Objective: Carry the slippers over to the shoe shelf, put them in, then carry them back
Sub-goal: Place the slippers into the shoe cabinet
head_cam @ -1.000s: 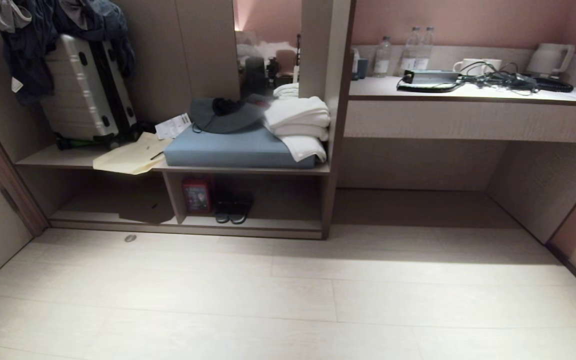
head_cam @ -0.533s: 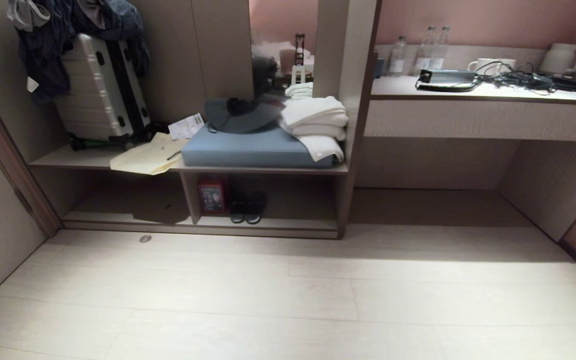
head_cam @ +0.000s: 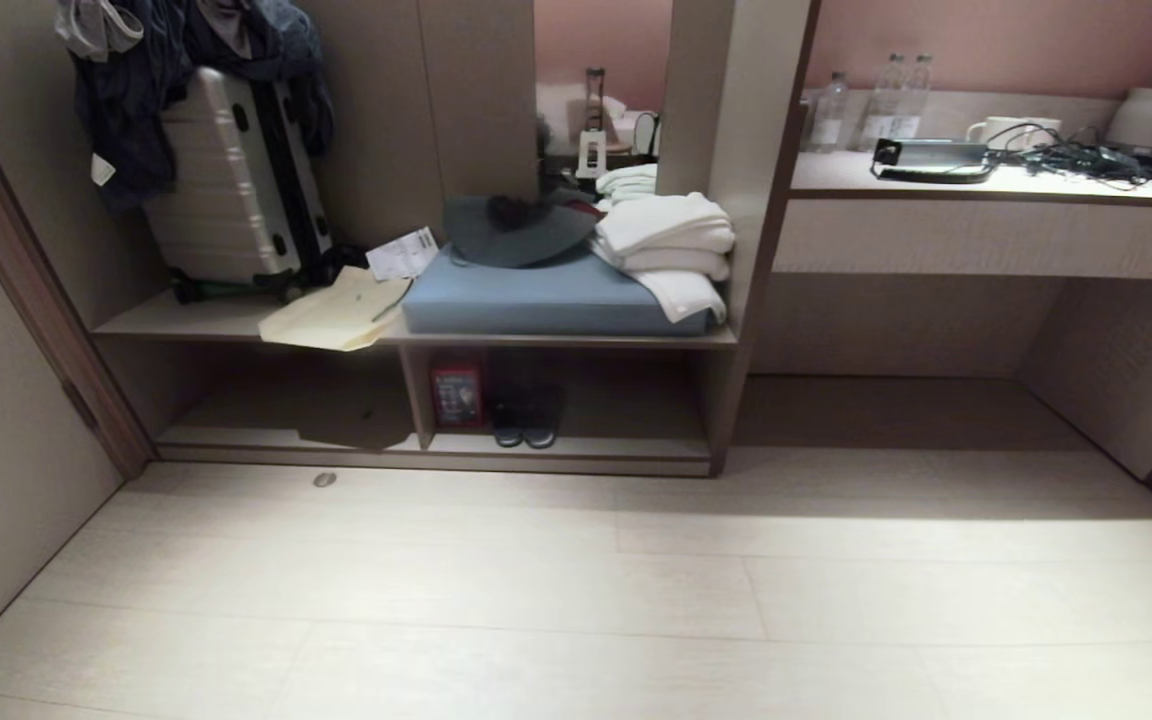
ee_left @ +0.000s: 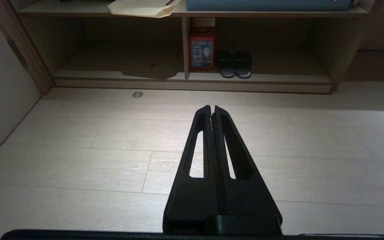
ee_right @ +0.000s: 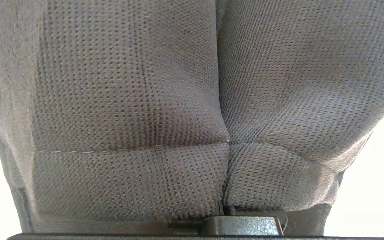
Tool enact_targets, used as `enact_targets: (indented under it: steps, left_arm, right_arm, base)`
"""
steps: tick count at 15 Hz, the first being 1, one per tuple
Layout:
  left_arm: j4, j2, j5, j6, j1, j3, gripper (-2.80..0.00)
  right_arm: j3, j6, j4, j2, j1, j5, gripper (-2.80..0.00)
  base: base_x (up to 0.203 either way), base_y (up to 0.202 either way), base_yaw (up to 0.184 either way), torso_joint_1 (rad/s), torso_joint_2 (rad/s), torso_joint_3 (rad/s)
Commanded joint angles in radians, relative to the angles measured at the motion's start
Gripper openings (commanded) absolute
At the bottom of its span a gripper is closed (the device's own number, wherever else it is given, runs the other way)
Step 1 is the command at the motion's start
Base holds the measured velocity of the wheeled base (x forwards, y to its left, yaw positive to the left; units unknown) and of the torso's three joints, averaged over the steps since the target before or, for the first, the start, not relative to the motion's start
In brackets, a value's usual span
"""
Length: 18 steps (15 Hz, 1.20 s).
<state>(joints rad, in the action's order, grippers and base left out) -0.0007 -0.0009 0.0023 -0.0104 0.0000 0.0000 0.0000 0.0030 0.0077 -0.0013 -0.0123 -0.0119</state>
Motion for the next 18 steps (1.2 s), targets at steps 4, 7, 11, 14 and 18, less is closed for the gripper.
enact_targets:
  steps: [4,7,11,14,18]
  left_arm:
    - [-0.001,0.001,-0.001,0.003,0.001,0.001,-2.8]
    - [-0.001,0.001,-0.001,0.003,0.0,0.002,-2.8]
    - [-0.001,0.001,-0.001,0.006,0.002,0.0,-2.8]
    - [-0.001,0.001,0.001,0.012,0.0,-0.001,-2.8]
    - [0.005,0.001,0.001,0.013,0.001,0.0,-2.8]
  right_arm:
    - [0.002,0.0,0.0,0.0,0.0,0.0,-2.8]
    - [0.002,0.0,0.0,0.0,0.0,0.0,-2.8]
    - [0.002,0.0,0.0,0.0,0.0,0.0,-2.8]
    - [0.002,0.0,0.0,0.0,0.0,0.0,-2.8]
    - [0.002,0.0,0.0,0.0,0.0,0.0,-2.8]
  base:
    - [0.0,0.188,-0.002,0.004,0.0,0.003]
    - [0.0,0.039,0.006,0.0,0.0,0.001]
    - [0.0,0.0,0.0,0.0,0.0,0.0]
    - [0.059,0.0,0.0,0.002,0.0,0.0]
    - [0.196,0.0,0.0,0.005,0.0,0.003]
